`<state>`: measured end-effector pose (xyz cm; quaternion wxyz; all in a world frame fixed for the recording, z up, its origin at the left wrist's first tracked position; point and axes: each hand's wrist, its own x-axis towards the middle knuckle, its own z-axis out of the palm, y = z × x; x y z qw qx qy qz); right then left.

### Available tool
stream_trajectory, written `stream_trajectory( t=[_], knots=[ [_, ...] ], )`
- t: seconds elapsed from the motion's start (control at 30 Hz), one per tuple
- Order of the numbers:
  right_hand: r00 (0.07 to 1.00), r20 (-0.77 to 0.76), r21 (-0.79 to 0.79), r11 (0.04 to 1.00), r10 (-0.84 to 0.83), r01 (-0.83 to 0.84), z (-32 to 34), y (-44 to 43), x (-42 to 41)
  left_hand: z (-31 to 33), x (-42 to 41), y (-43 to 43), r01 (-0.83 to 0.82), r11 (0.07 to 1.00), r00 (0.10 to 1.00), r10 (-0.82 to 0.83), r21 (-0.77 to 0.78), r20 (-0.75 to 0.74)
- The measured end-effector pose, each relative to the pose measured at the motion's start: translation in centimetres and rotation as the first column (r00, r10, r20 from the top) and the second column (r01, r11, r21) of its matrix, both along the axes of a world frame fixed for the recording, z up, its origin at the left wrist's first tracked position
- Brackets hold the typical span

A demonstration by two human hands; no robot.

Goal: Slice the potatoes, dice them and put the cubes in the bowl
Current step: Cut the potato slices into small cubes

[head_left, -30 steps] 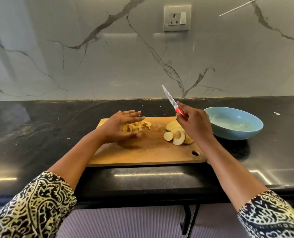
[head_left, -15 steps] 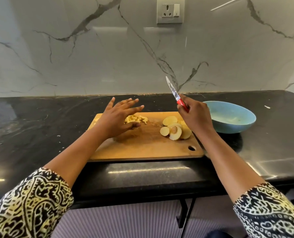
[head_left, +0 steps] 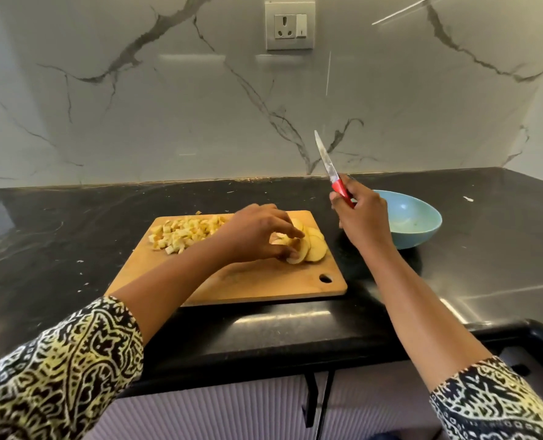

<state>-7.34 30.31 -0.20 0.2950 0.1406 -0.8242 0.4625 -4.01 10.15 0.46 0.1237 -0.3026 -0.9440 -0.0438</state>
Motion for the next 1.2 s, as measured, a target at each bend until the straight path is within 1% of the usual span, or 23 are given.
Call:
stream_trajectory(
  t=[0.03, 0.07, 0.13, 0.2, 0.27, 0.37, 0.47, 0.57, 0.67, 0.73, 0.8, 0.87, 0.97, 1.07, 1.13, 1.2],
  knots=[
    [0.999, -0.022, -0.015, 0.999, 0.04, -0.04, -0.2, -0.1, 0.4, -0.2, -0.1, 0.2, -0.006, 1.0, 1.0, 0.006, 0.004, -0.01],
    [0.996, -0.043, 0.005, 0.996, 0.084, -0.084, -0.5, -0.2, 0.7, -0.3, -0.2, 0.2, -0.01, 0.999, 1.0, 0.011, 0.032, -0.019],
    [0.984, -0.069, 0.087, 0.984, 0.162, -0.156, -1.5, -0.5, 1.2, -0.6, -0.2, 0.3, -0.017, 0.996, 0.999, 0.019, 0.084, -0.029],
    [0.977, -0.094, 0.147, 0.974, 0.19, -0.175, -1.9, -0.7, 1.3, -1.1, -0.2, 0.3, -0.029, 0.99, 0.999, 0.033, 0.138, -0.028],
    [0.972, -0.131, 0.139, 0.975, 0.193, -0.175, -1.5, -0.7, 1.1, -1.5, -0.1, 0.2, -0.01, 0.986, 0.998, 0.021, 0.168, -0.061],
    [0.959, -0.245, 0.111, 0.987, 0.14, -0.115, -0.3, -0.2, 0.7, -1.6, -0.1, 0.1, 0.011, 0.982, 0.995, 0.009, 0.189, -0.102],
    [0.942, -0.33, 0.164, 0.986, 0.063, -0.009, -0.1, 0.4, 0.7, -1.5, 0.1, 0.3, -0.011, 0.975, 0.995, 0.033, 0.22, -0.094],
    [0.939, -0.34, 0.216, 0.976, 0.061, 0.015, -0.5, -0.3, 0.7, -1.3, 0.3, 0.6, -0.097, 0.943, 0.995, 0.09, 0.317, 0.036],
    [0.929, -0.363, 0.266, 0.964, 0.074, 0.027, -0.6, -1.5, 0.5, -1.2, 0.2, 0.9, -0.178, 0.91, 0.978, 0.124, 0.375, 0.165],
    [0.923, -0.373, 0.293, 0.956, 0.09, 0.025, -0.5, -2.1, 0.6, -1.1, 0.2, 1.1, -0.202, 0.893, 0.968, 0.12, 0.403, 0.219],
    [0.922, -0.379, 0.319, 0.947, 0.083, 0.046, -0.6, -2.5, 0.7, -1.2, 0.3, 1.2, -0.219, 0.877, 0.962, 0.121, 0.428, 0.243],
    [0.924, -0.377, 0.334, 0.94, 0.064, 0.071, -0.7, -3.0, 1.0, -1.3, 0.4, 1.1, -0.23, 0.861, 0.962, 0.132, 0.454, 0.238],
    [0.928, -0.372, 0.32, 0.942, 0.031, 0.097, -0.9, -3.7, 1.4, -1.3, 0.5, 0.8, -0.238, 0.854, 0.967, 0.165, 0.463, 0.192],
    [0.913, -0.408, 0.31, 0.941, 0.003, 0.136, -0.6, -4.0, 1.8, -1.4, 0.9, 0.3, -0.198, 0.85, 0.976, 0.125, 0.488, 0.179],
    [0.899, -0.437, 0.329, 0.933, 0.016, 0.144, -0.2, -4.6, 1.9, -1.2, 1.3, -0.2, -0.179, 0.836, 0.98, 0.105, 0.518, 0.168],
    [0.886, -0.462, 0.367, 0.918, 0.036, 0.154, 0.2, -5.2, 1.8, -0.9, 1.8, -1.2, -0.187, 0.817, 0.981, 0.123, 0.545, 0.151]
  ],
)
